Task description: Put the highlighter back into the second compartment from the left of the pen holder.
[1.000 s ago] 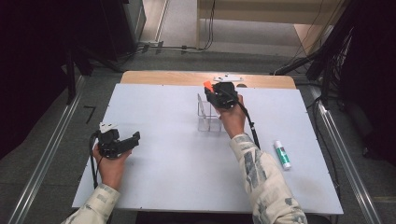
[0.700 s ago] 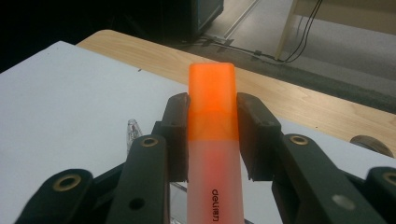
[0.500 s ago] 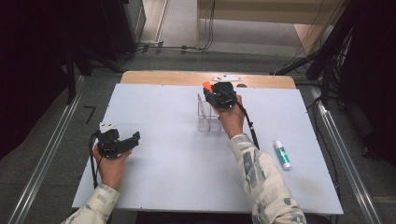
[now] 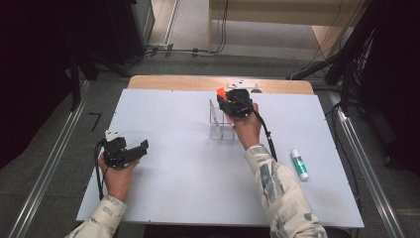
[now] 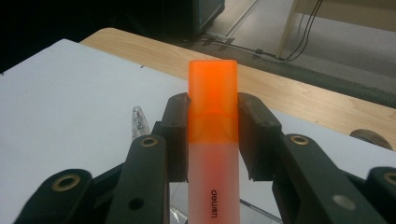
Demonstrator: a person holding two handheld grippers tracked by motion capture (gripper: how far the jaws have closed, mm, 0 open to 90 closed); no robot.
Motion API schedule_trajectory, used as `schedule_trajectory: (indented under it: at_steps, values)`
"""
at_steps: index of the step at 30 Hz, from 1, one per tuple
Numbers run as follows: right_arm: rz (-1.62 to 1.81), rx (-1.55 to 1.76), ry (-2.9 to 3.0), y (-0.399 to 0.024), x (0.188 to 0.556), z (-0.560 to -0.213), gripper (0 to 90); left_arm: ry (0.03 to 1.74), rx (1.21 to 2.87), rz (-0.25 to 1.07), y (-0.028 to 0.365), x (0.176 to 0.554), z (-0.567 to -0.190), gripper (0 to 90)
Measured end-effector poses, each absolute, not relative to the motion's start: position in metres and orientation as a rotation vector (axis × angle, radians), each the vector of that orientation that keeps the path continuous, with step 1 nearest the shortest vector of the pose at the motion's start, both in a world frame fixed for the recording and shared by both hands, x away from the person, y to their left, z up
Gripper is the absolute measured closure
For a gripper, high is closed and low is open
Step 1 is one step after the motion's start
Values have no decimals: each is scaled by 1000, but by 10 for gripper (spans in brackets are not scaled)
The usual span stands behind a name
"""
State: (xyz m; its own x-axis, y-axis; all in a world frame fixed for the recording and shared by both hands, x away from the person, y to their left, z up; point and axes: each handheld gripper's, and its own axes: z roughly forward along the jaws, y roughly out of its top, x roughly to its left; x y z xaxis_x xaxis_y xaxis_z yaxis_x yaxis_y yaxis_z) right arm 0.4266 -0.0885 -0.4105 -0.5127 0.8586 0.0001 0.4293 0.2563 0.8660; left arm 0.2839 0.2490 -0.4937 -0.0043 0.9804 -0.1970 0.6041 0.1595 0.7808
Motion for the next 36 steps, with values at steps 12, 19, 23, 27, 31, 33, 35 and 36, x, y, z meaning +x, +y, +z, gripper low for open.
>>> schedule_trajectory:
  at_steps: [12,19,23,27,31,33,35,36]
  values:
    - [1210,1160,2048,-102,407,-422,638,1698,1538,645,249,284,-494,177]
    - [1193,1165,2070,-109,399,-435,638,1697,1540,645,248,284,-494,177]
    - [1195,1180,2067,-112,398,-439,637,1697,1540,644,248,284,-494,177]
    - [1186,1185,2074,-115,398,-441,596,1697,1540,644,248,284,-494,177]
    - [1195,1190,2075,-117,396,-440,568,1697,1540,644,248,284,-494,177]
    - [1201,1187,2073,-118,395,-438,546,1697,1539,644,248,284,-494,177]
    - [1208,1186,2066,-120,394,-438,527,1697,1539,643,248,284,-495,177]
    - [1211,1185,2067,-121,393,-438,516,1697,1540,643,248,284,-495,177]
